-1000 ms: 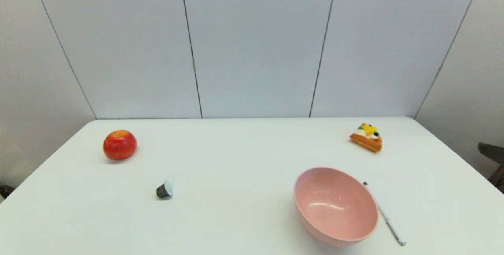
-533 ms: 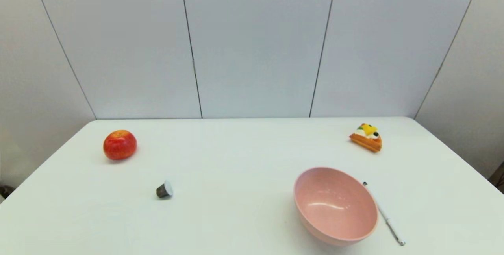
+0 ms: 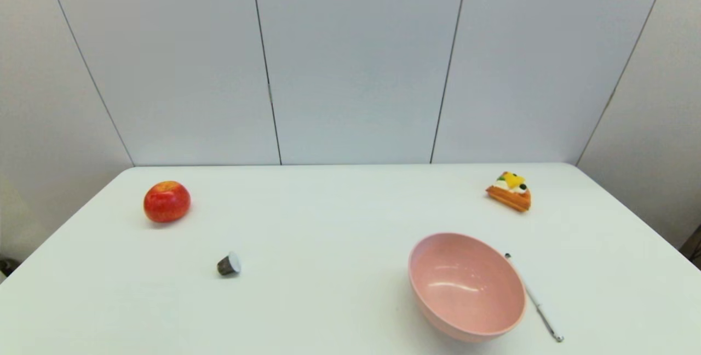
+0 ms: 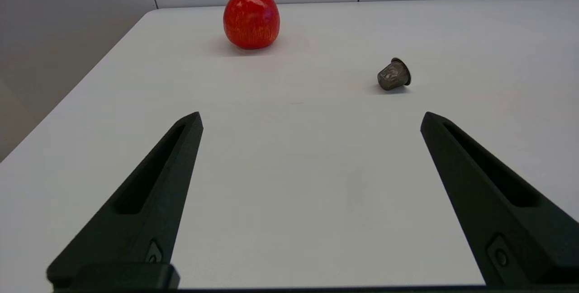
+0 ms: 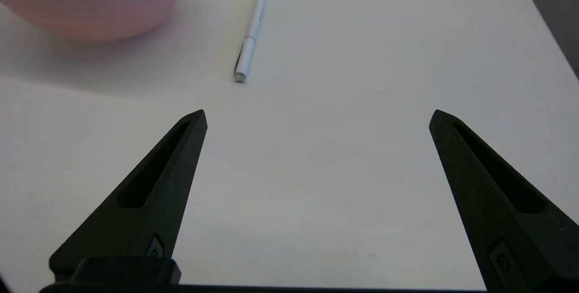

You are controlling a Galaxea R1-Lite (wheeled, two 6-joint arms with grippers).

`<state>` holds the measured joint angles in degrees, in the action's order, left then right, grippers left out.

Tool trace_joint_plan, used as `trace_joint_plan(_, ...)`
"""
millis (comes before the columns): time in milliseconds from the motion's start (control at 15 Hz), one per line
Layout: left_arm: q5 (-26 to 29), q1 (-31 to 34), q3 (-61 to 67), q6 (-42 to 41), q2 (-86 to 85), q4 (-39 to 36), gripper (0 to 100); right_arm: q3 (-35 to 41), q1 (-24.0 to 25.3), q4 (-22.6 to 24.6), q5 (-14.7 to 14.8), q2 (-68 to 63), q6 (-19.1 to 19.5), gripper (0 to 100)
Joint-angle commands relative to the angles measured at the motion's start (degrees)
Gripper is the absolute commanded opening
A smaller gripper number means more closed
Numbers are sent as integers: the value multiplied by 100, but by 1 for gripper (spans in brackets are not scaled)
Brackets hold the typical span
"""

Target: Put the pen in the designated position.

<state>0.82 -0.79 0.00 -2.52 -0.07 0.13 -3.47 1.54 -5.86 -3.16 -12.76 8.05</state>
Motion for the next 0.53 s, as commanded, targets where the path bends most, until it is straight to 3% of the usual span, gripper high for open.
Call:
trace_joint_plan(67, -3, 0, 0, -3, 7, 4, 100, 347, -4, 648, -1, 99, -14, 100)
trace_joint_plan(467, -3, 0, 0, -3, 7, 4, 100, 356, -127, 622, 52, 1259, -304, 100)
trace_joint_plan(533, -3, 0, 0, 6, 7, 4, 100, 356, -127, 639, 166, 1276, -638, 100)
